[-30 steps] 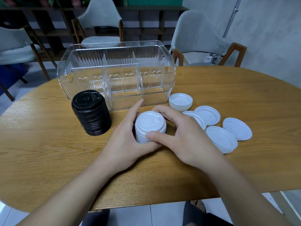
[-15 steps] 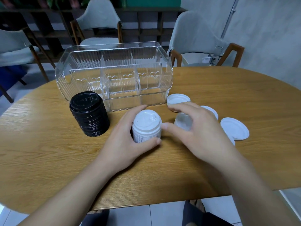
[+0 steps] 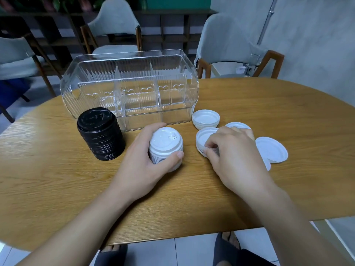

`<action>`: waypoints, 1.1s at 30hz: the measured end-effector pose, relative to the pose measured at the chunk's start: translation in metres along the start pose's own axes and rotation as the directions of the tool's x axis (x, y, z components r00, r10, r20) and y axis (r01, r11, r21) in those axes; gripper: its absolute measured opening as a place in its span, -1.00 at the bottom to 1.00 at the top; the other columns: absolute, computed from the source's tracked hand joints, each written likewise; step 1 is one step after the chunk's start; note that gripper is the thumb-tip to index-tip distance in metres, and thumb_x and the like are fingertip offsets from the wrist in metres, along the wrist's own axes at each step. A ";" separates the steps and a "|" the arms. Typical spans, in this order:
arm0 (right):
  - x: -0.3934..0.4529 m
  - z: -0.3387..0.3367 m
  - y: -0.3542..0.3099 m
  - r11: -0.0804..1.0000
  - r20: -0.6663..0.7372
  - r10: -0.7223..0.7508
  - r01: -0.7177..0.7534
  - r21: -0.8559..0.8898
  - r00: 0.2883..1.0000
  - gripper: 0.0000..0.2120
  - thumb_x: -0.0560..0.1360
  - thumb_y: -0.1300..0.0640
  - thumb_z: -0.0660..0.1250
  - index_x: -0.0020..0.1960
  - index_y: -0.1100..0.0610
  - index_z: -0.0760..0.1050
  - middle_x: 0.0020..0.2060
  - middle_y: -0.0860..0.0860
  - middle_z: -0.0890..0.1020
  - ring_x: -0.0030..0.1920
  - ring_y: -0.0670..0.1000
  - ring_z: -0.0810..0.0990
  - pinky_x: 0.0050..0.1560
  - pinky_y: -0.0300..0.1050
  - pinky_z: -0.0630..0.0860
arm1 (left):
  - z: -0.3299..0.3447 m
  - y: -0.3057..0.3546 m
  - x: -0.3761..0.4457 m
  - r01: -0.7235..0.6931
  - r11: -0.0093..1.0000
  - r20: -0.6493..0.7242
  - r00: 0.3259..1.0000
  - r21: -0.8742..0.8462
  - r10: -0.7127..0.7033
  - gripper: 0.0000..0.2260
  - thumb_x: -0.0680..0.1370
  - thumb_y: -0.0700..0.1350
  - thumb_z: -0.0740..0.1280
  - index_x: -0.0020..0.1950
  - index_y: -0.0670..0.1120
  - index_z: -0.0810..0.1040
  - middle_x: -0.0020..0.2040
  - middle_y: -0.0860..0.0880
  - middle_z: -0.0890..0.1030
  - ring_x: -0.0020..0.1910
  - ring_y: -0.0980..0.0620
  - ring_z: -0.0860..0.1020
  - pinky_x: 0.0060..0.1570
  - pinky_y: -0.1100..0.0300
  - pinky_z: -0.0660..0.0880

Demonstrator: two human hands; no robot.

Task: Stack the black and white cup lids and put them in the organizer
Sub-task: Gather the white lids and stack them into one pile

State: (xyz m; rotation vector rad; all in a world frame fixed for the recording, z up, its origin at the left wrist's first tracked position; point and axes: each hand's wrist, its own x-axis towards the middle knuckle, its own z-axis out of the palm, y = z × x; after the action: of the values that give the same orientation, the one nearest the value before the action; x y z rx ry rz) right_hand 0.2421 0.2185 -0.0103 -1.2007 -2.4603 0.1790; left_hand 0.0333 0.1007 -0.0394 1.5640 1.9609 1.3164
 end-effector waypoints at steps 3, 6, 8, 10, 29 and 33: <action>-0.001 0.003 -0.003 1.000 -0.018 0.001 -0.001 0.027 1.000 -0.77 0.56 0.08 0.55 -0.21 -0.03 0.57 -0.21 -0.12 0.57 -0.06 0.04 0.52 0.21 0.00 0.30 | 0.000 -0.002 0.001 -0.002 1.000 -0.003 1.000 0.005 0.002 -0.33 0.51 0.34 0.53 0.56 0.15 0.47 0.37 0.23 0.61 0.39 0.15 0.58 0.40 0.16 0.50; -0.001 0.003 -0.003 0.997 -0.031 0.005 -0.002 0.078 0.999 -0.75 0.53 0.07 0.60 -0.21 -0.04 0.55 -0.22 -0.14 0.57 -0.08 0.00 0.52 0.14 -0.10 0.24 | 0.000 -0.002 0.001 -0.006 1.000 -0.003 1.000 0.016 0.006 -0.35 0.54 0.34 0.54 0.56 0.16 0.46 0.36 0.24 0.61 0.38 0.18 0.59 0.37 0.20 0.50; -0.001 0.001 -0.003 0.990 -0.007 0.020 -0.019 0.142 1.000 -0.75 0.50 0.01 0.63 -0.20 -0.06 0.57 -0.22 -0.16 0.58 -0.08 -0.04 0.52 0.14 -0.10 0.27 | 0.000 -0.001 0.001 -0.005 1.000 -0.004 1.000 0.009 0.005 -0.34 0.52 0.33 0.53 0.55 0.15 0.47 0.36 0.23 0.61 0.38 0.18 0.59 0.39 0.18 0.50; -0.002 0.000 -0.004 0.976 0.010 0.042 -0.043 0.213 0.999 -0.73 0.46 -0.04 0.67 -0.20 -0.06 0.57 -0.21 -0.17 0.60 -0.09 -0.09 0.52 0.12 -0.07 0.34 | -0.001 0.000 0.001 -0.004 1.000 -0.003 1.000 0.004 0.004 -0.33 0.50 0.31 0.54 0.55 0.15 0.48 0.36 0.23 0.62 0.38 0.18 0.58 0.40 0.15 0.51; 0.000 -0.024 -0.027 0.218 0.040 0.276 -0.103 0.970 0.960 -0.83 0.64 0.18 0.51 0.22 0.15 0.67 -0.04 0.12 0.81 -0.03 0.03 0.77 0.11 -0.07 0.66 | -0.010 0.024 0.005 -0.232 0.962 -0.101 0.964 0.145 0.248 -0.20 0.50 0.21 0.63 0.64 -0.03 0.45 0.51 0.10 0.55 0.55 0.08 0.49 0.58 -0.05 0.40; -0.001 -0.017 -0.041 0.044 0.141 0.224 -0.155 0.987 0.964 -0.72 0.65 0.18 0.48 0.35 0.08 0.62 0.05 0.18 0.80 0.01 0.10 0.75 0.22 0.10 0.65 | -0.009 0.031 0.005 -0.268 0.957 -0.112 0.953 0.106 0.280 -0.20 0.48 0.12 0.69 0.64 -0.04 0.45 0.53 0.12 0.55 0.55 0.06 0.50 0.56 0.06 0.41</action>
State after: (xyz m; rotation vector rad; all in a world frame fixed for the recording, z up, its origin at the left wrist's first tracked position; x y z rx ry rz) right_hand 0.2196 0.1911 0.0169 -0.7236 -1.3119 1.6282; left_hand 0.0440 0.1007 -0.0089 1.8960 1.9531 1.4842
